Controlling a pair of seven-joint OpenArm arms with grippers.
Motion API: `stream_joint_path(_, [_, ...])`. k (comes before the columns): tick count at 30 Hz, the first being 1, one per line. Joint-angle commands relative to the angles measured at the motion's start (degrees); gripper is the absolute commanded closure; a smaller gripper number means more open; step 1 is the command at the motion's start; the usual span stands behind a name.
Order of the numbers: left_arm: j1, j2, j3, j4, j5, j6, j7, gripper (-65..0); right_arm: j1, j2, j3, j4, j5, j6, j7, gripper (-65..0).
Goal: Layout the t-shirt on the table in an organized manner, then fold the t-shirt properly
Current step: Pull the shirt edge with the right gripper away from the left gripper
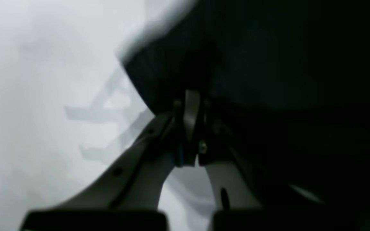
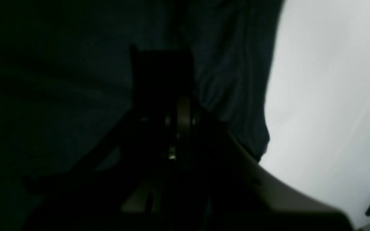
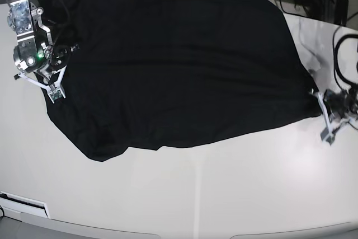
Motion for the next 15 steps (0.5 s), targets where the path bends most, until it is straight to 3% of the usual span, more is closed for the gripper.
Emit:
stream_joint_path(1, [-3.65, -1.29, -0.52, 1.05, -3.02, -1.05, 1.14, 0.0, 0.76, 0.81, 0.39, 0.72, 1.2, 1.09, 1.31, 0.0])
stream_joint_path(7, [-9.22, -1.86, -0.52, 1.53, -27.19, -9.43, 21.77, 0.0, 1.09, 0.81, 0.39, 0.72, 7.93, 10.03, 4.15, 0.0])
stream_joint_path(9, [-8.94, -1.68, -0.52, 1.53, -32.33, -9.43, 27.1, 0.0, 1.77, 0.81, 0.39, 0.72, 10.29, 12.52, 4.15, 0.0])
stream_joint_path(12, [-6.86, -1.7, -0.52, 1.55, -37.2, -9.43, 30.14, 0.0, 3.48, 0.81, 0.39, 0.72, 12.33, 14.99, 4.15, 0.0])
stream_joint_path(15, [-3.48, -1.66, -0.52, 1.55, -40.7, -9.43, 31.32, 0.0, 4.24, 0.81, 0.39, 0.74, 16.7, 20.02, 4.02, 0.0])
